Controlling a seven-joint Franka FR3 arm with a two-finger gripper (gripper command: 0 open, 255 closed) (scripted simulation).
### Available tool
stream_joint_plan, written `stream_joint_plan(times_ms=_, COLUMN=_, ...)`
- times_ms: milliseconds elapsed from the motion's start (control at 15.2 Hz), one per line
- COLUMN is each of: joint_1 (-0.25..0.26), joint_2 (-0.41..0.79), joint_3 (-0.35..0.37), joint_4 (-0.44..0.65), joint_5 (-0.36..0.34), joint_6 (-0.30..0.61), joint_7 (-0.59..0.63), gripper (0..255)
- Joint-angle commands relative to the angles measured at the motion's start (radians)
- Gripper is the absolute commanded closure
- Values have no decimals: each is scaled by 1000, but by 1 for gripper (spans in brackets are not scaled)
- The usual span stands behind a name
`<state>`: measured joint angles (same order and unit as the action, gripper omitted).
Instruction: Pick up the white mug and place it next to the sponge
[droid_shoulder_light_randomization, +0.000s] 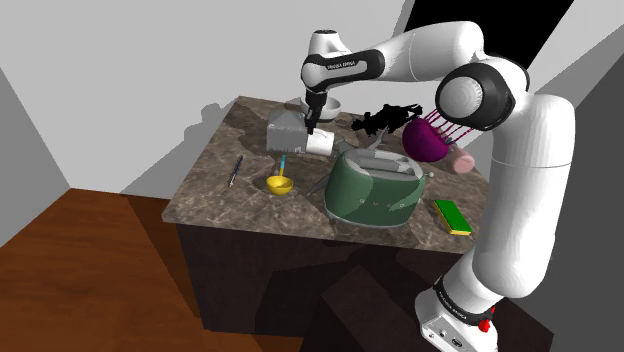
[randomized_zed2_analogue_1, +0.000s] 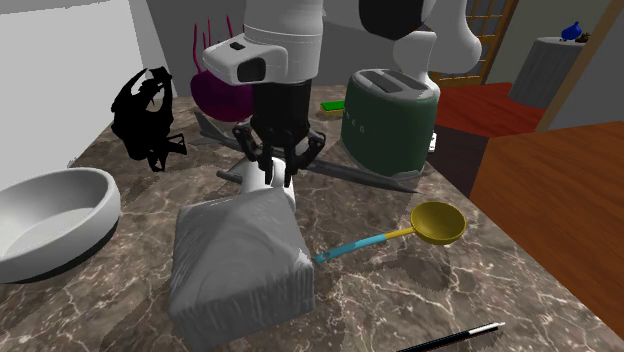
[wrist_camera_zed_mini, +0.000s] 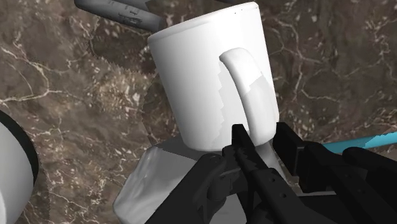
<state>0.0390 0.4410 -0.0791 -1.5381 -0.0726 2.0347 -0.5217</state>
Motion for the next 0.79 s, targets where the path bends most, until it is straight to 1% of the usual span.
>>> stream_joint_plan(times_ms=0, joint_1=0, joint_2=1, joint_3=0, joint_4=-1, joint_5=0, joint_6=0, joint_7=0, gripper=255)
stream_joint_plan(times_ms=66, joint_1=-1, joint_2=1, joint_3=0, joint_4=-1, joint_5=0, joint_6=1, joint_7=-1, gripper=255)
stream_joint_plan(times_ms=726, joint_1=0, joint_2=-25, joint_3=-1, joint_4=96, joint_5=2, joint_6=-121, joint_7=-10, gripper=255)
